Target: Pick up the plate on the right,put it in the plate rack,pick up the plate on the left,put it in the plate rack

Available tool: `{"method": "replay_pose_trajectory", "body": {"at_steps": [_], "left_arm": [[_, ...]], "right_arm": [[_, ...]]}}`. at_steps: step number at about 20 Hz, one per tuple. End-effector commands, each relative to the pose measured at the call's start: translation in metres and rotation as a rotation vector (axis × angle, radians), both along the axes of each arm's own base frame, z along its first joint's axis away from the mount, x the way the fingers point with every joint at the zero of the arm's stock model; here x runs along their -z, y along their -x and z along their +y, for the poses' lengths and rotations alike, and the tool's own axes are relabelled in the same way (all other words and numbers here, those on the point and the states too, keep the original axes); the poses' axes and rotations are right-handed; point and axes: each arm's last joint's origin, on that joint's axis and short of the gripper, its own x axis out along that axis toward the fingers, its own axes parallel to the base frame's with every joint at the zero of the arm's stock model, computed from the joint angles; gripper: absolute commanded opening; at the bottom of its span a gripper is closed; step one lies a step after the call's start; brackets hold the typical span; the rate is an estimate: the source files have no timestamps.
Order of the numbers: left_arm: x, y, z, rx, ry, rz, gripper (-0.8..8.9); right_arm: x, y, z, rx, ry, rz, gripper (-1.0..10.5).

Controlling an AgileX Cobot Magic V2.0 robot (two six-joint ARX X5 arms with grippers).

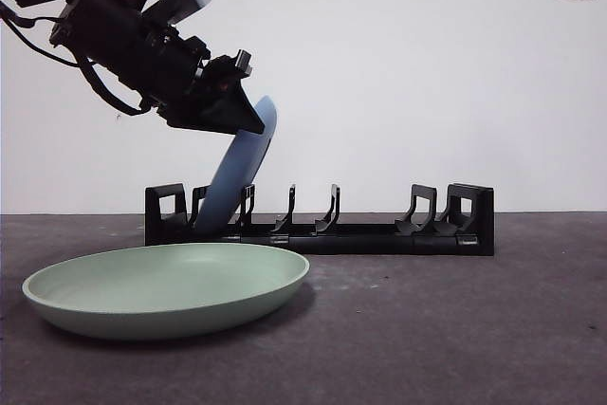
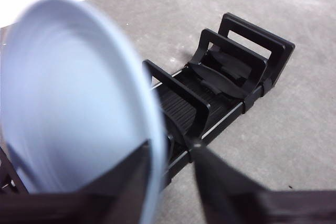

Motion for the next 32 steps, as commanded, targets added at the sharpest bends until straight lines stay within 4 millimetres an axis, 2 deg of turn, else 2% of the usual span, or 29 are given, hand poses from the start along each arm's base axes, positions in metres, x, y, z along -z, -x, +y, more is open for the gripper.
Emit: {"method": "replay_pose_trajectory", "body": {"at_steps": [1, 6, 10, 13, 18, 22, 24, 26, 30, 32], "left_arm": [[0.003, 0.0, -0.001, 0.009, -0.012, -0.001, 1.91], [-0.003, 0.005, 0.001, 0.012, 0.004, 0.03, 1.99], [-0.031, 0.02, 0.007, 0.013, 0.017, -0.005, 1.99], [-0.061, 0.043, 0.017, 0.018, 0.016, -0.035, 1.99], [-0.11, 0.104, 0.041, 0.037, -0.015, -0.072, 1.99], [-0.139, 0.161, 0.063, 0.042, -0.006, -0.118, 2.09], [-0.148, 0.188, 0.074, 0.05, -0.014, -0.144, 3.47], [-0.15, 0.211, 0.083, 0.051, -0.019, -0.136, 4.14], [-0.147, 0.243, 0.096, 0.064, -0.06, -0.096, 4.14], [-0.145, 0.251, 0.099, 0.071, -0.068, -0.083, 4.85]], "right_arm": [[0.002, -0.001, 0.001, -0.011, 0.005, 0.001, 2.2], [0.002, -0.001, 0.001, -0.011, 0.005, 0.001, 2.2], [0.001, -0.003, 0.001, -0.011, 0.003, -0.007, 2.2], [0.002, -0.005, 0.002, -0.011, 0.003, -0.008, 2.2], [0.012, -0.027, 0.014, -0.041, 0.003, 0.014, 2.2], [0.036, -0.059, 0.047, -0.117, 0.014, 0.092, 2.2], [0.053, -0.076, 0.069, -0.148, 0.028, 0.136, 2.2], [0.075, -0.093, 0.09, -0.167, 0.074, 0.172, 2.2], [0.124, -0.117, 0.133, -0.192, 0.171, 0.254, 2.2], [0.144, -0.124, 0.148, -0.179, 0.209, 0.277, 2.3]]}}
